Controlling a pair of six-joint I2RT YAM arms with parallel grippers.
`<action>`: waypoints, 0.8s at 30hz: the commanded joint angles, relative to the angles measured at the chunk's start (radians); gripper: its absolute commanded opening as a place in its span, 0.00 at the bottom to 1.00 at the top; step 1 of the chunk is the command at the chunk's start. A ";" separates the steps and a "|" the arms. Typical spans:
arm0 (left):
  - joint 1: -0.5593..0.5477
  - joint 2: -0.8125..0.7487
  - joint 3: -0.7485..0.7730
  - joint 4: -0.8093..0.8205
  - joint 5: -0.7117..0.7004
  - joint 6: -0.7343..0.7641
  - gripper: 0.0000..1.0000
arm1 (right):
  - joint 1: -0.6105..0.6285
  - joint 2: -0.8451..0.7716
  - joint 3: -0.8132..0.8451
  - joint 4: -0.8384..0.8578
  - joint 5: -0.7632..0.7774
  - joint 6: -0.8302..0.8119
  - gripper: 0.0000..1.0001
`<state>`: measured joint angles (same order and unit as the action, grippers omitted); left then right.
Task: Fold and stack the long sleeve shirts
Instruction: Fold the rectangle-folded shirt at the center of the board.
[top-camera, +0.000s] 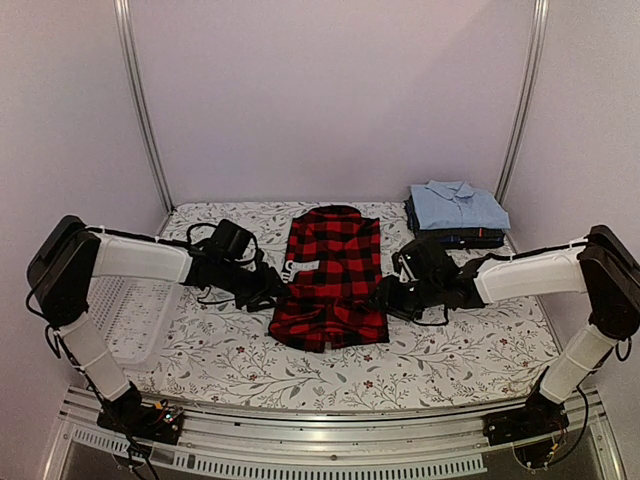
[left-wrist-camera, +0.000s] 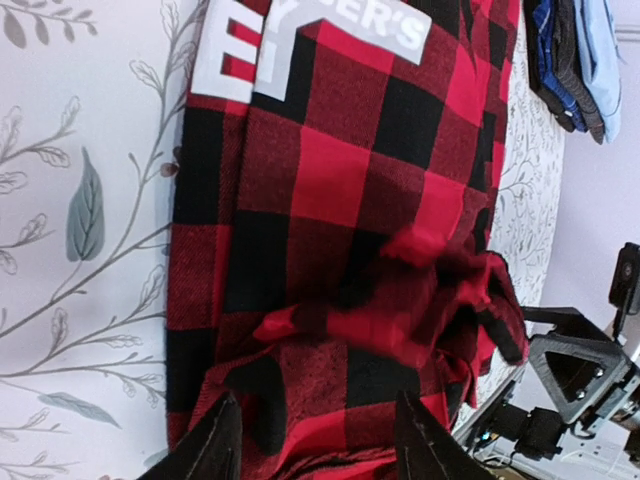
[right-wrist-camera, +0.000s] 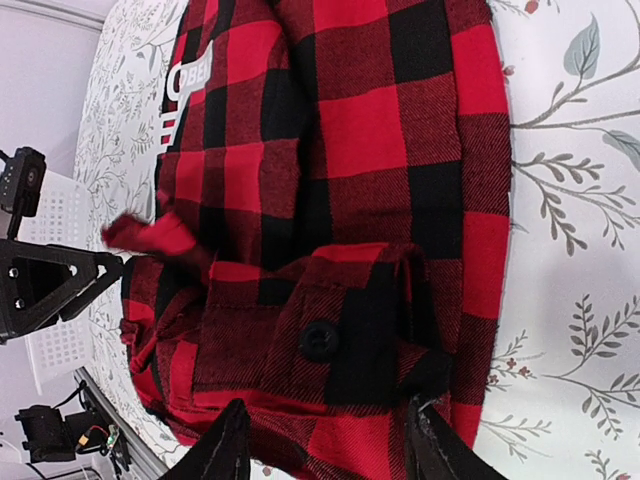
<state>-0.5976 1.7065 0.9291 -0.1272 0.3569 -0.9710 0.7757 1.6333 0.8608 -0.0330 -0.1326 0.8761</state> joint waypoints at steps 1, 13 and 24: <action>0.019 -0.097 -0.002 -0.078 -0.063 0.082 0.60 | -0.001 -0.090 0.024 -0.084 0.022 -0.065 0.57; -0.001 -0.257 -0.190 -0.074 -0.005 0.120 0.57 | 0.087 -0.157 -0.093 -0.121 0.037 -0.089 0.53; -0.051 -0.143 -0.182 -0.006 0.012 0.101 0.50 | 0.097 -0.111 -0.104 -0.094 0.053 -0.063 0.46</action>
<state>-0.6342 1.5234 0.7406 -0.1806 0.3542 -0.8665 0.8700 1.4982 0.7559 -0.1493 -0.1020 0.8040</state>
